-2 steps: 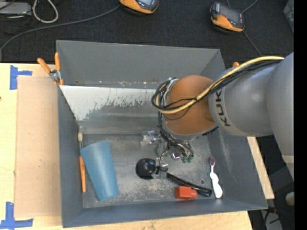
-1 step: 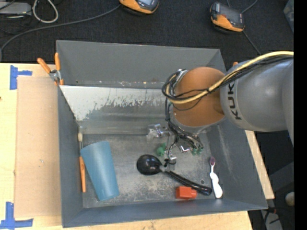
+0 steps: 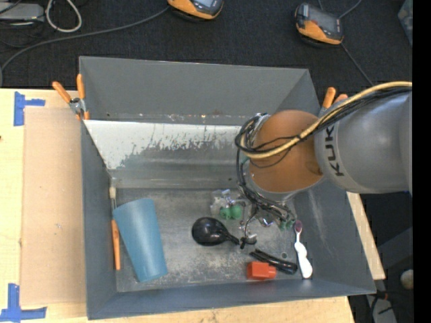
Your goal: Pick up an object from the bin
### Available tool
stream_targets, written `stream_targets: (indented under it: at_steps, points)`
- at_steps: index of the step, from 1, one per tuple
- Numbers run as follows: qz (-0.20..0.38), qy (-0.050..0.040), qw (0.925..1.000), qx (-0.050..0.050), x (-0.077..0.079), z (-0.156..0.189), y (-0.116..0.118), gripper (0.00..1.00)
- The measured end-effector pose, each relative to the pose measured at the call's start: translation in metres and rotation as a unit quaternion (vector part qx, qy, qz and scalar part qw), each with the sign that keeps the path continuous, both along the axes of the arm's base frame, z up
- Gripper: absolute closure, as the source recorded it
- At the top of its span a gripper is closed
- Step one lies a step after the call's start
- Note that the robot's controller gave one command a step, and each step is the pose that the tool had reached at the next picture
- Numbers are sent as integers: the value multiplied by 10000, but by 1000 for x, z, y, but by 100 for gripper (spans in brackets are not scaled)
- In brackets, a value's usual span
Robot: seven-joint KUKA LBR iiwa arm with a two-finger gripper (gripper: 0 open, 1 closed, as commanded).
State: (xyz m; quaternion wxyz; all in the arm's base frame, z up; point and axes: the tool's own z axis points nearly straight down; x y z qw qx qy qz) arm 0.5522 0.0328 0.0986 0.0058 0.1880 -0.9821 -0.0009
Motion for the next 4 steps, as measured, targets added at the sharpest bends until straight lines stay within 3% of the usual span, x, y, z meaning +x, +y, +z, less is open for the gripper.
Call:
stream_targets:
  at_steps: [1,2,4]
  points:
    - [-512,-73,9987,26,16,-29,-6,0]
    - [-227,-37,9997,18,32,-28,-11,100]
    - [-236,-10,9997,17,31,-18,-10,100]
